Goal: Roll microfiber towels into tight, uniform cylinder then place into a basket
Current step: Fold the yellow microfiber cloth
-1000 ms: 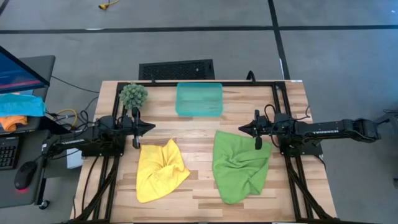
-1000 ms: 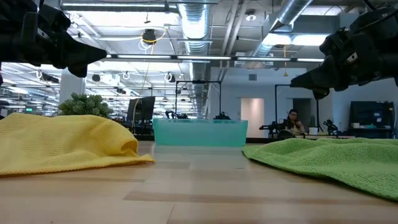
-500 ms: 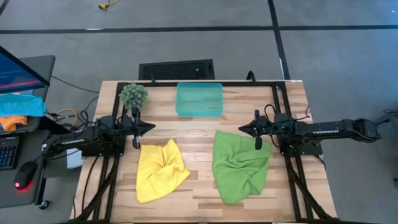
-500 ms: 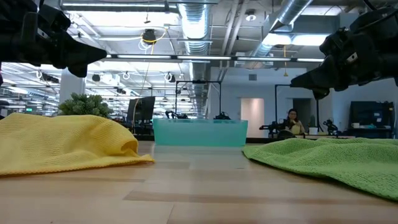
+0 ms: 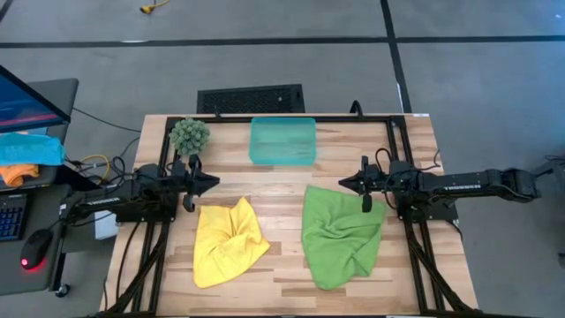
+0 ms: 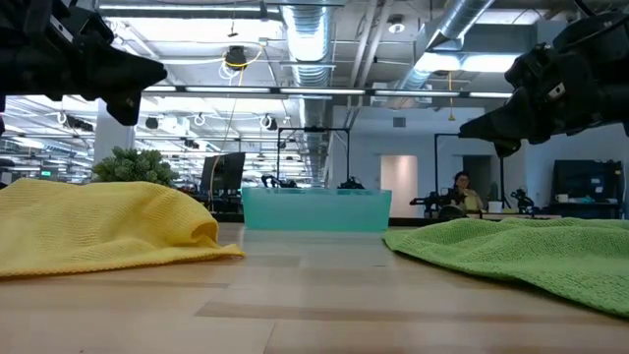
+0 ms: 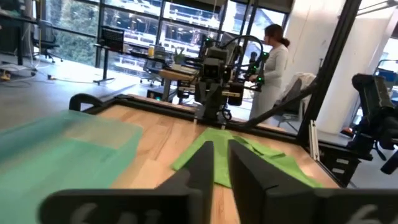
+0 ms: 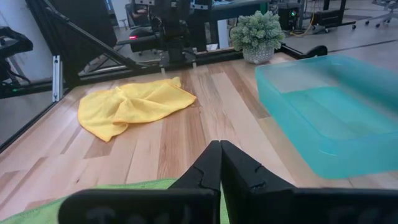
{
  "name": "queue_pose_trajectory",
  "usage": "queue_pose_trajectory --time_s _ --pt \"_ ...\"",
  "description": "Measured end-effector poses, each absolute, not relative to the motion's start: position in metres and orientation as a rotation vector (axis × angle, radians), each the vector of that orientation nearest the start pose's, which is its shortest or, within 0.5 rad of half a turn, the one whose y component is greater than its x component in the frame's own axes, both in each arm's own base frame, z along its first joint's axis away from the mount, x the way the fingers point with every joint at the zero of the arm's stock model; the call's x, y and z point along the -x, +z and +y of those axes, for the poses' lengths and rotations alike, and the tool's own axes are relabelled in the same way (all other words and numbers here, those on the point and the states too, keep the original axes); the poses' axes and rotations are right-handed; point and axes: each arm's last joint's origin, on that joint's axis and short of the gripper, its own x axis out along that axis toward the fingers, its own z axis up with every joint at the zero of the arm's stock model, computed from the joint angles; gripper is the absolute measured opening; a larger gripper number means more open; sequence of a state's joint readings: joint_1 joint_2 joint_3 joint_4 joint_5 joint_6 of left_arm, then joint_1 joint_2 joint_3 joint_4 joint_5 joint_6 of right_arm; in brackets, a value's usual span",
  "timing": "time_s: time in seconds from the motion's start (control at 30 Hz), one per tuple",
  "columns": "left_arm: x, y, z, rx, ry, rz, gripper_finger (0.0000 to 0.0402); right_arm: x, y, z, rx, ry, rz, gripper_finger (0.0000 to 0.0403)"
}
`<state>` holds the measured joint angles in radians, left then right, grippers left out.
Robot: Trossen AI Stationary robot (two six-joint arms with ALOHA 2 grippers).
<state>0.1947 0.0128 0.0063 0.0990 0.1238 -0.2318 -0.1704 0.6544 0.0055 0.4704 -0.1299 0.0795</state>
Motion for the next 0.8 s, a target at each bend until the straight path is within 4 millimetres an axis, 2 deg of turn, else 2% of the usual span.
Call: queue_pose_trajectory --time_s 0.3,0.43,0.53,0.6,0.7,0.8 --pt "-0.096 0.174 0.015 0.194 0.063 -0.094 0.0167 -0.136 0.147 -0.020 -0.106 -0.047 0.175 0.0029" --pt "-0.096 0.176 0.015 0.167 0.065 -0.115 0.0188 -0.136 0.147 -0.020 -0.106 -0.048 0.175 0.0027" --pt "-0.094 0.185 0.015 0.170 0.058 -0.176 0.0190 -0.136 0.147 -0.020 -0.106 -0.048 0.175 0.0028" --pt "-0.091 0.201 0.014 0.155 0.051 -0.243 0.0189 -0.136 0.147 -0.020 -0.106 -0.048 0.175 0.0029" --pt "-0.079 0.235 0.012 0.066 0.044 -0.394 0.0186 -0.136 0.147 -0.020 -0.106 -0.048 0.175 0.0028" --pt "-0.070 0.264 0.009 -0.029 0.030 -0.434 0.0183 -0.136 0.147 -0.020 -0.106 -0.048 0.175 0.0027"
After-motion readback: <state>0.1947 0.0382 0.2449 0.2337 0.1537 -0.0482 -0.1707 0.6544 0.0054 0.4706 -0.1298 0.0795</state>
